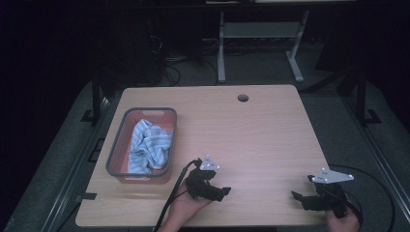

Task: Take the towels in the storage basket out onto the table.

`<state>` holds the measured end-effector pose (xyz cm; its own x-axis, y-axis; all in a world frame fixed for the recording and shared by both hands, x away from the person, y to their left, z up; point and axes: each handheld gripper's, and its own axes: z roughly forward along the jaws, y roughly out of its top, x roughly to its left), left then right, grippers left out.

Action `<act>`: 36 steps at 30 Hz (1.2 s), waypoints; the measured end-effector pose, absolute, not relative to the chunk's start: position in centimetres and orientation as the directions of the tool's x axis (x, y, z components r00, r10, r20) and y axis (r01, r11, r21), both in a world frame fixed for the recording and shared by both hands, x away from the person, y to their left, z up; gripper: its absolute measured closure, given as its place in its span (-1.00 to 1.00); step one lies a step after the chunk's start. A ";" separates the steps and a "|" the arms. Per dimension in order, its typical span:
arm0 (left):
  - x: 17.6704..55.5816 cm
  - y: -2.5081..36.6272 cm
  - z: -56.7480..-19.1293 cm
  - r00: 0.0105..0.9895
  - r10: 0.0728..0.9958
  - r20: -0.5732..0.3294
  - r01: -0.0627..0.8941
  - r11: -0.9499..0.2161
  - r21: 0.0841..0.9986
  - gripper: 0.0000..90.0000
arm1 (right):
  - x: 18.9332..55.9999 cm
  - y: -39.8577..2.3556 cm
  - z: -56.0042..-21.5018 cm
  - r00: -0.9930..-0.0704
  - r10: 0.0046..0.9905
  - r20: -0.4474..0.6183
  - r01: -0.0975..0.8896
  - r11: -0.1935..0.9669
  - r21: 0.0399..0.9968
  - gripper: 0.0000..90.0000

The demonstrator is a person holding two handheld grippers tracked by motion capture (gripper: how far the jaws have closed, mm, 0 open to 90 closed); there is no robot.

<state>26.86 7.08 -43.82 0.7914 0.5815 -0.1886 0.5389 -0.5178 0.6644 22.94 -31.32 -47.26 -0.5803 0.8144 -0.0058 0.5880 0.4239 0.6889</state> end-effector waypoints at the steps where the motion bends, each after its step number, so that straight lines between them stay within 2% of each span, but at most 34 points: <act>1: 26.9 7.1 -43.8 0.791 0.582 -0.189 0.539 -0.518 0.664 -0.48 | 22.9 -31.3 -47.3 -0.580 0.814 -0.006 0.588 0.424 0.689 -0.69; 13: 27.7 7.2 -42.6 0.783 0.587 -0.206 0.552 -0.502 0.666 -0.48 | 23.0 -31.3 -47.2 -0.582 0.814 -0.002 0.583 0.419 0.696 -0.69; 25: 29.4 7.3 -38.6 0.796 0.568 -0.210 0.543 -0.517 0.661 -0.49 | 23.1 -31.1 -47.1 -0.578 0.816 -0.004 0.583 0.416 0.697 -0.69; 36: 31.4 8.5 -36.7 0.767 0.607 -0.209 0.576 -0.507 0.641 -0.49 | 23.1 -30.9 -47.0 -0.587 0.809 -0.007 0.575 0.423 0.700 -0.69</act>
<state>31.39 8.48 -36.74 0.7668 0.6069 -0.2091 0.5762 -0.5071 0.6410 23.11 -30.91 -46.96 -0.5871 0.8095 -0.0072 0.5750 0.4233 0.7001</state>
